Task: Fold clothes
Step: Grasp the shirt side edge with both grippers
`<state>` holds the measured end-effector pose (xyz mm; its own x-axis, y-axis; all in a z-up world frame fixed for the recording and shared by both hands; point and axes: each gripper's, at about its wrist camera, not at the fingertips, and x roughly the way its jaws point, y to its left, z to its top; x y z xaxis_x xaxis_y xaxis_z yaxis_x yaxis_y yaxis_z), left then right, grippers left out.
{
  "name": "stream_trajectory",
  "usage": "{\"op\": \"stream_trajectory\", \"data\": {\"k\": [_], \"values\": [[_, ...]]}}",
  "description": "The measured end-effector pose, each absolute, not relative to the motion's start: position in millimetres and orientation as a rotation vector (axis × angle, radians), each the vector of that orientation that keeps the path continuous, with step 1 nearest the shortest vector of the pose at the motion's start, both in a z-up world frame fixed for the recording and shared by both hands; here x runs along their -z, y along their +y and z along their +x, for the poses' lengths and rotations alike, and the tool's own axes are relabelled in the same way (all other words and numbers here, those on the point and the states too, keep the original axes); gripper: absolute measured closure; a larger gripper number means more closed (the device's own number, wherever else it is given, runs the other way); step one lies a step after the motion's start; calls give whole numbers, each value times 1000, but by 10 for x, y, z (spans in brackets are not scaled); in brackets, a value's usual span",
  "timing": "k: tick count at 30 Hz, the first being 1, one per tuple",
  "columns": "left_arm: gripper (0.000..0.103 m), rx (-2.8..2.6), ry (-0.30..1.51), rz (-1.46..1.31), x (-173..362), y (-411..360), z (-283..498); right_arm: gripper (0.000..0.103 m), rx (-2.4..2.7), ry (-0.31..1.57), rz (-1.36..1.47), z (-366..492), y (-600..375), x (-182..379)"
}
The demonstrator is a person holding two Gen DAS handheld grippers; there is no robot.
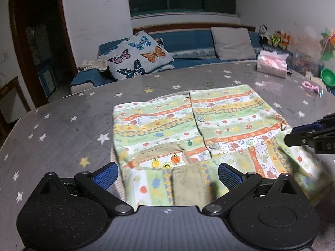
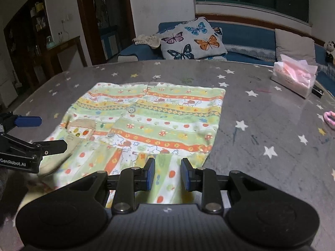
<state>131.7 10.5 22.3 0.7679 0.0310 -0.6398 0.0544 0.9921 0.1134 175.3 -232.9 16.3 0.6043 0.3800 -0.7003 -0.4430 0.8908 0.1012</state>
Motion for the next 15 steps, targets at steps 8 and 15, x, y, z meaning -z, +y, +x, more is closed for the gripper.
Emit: {"op": "stream_trajectory", "data": {"k": [8,15], "values": [[0,-22,754,215,10,100,1529,75,-476,801,-135,1765,-2280,-105],[0,22,704,164,-204,93,1475,66,-540,766,-187,1625,-2100,-196]]}}
